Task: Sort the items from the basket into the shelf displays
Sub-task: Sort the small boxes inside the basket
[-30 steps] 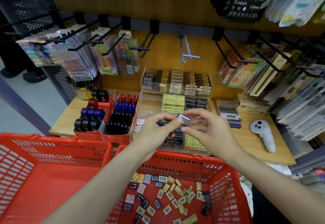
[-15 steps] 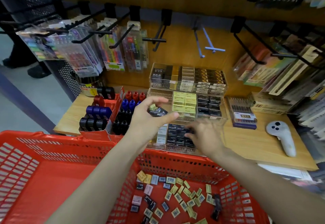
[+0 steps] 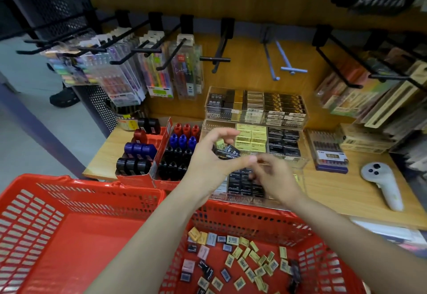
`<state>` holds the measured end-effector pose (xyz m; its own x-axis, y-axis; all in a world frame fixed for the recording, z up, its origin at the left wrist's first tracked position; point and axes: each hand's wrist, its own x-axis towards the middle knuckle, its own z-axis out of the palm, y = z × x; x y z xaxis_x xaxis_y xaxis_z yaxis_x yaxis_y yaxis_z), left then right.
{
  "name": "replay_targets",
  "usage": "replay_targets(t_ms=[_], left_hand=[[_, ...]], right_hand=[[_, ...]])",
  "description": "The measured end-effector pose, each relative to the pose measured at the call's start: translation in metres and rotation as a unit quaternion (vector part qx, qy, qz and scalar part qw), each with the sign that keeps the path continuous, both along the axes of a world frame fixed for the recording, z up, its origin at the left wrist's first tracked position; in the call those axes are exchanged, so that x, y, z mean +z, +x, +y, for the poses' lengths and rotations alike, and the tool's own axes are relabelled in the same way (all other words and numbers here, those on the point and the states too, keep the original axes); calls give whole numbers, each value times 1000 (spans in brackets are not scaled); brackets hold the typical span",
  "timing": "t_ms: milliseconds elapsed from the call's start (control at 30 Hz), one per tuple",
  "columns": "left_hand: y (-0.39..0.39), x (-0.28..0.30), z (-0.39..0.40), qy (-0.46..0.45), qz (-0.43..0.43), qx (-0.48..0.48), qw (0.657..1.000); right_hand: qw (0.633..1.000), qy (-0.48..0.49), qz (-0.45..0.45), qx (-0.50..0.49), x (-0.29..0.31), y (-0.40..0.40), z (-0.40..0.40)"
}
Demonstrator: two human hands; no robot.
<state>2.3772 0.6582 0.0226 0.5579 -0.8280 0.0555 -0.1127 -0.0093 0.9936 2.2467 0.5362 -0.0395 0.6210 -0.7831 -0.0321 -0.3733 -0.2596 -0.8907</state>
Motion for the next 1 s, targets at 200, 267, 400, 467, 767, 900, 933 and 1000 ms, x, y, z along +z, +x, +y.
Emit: replay_targets(t_ms=[200, 267, 400, 467, 767, 900, 933, 1000], left_hand=[[-21, 16, 2, 13, -44, -91, 995], [-31, 19, 3, 10, -47, -131, 990], [-45, 22, 5, 18, 2, -180, 984], [-46, 20, 5, 18, 46, -162, 986], [-37, 14, 1, 63, 133, -131, 980], [-38, 10, -5, 80, 142, -127, 979], [-38, 8, -6, 82, 144, -122, 979], [-39, 7, -8, 88, 140, -114, 980]], right_hand=[[913, 382, -116, 81, 93, -28, 23], [932, 344, -87, 65, 104, -35, 31], [977, 209, -16, 39, 107, -51, 34], [980, 196, -15, 22, 107, -57, 32], [914, 367, -170, -30, 105, -68, 14], [915, 363, -174, -19, 101, -69, 10], [922, 346, -172, -15, 99, -70, 10], [948, 279, -154, -10, 96, -70, 11]])
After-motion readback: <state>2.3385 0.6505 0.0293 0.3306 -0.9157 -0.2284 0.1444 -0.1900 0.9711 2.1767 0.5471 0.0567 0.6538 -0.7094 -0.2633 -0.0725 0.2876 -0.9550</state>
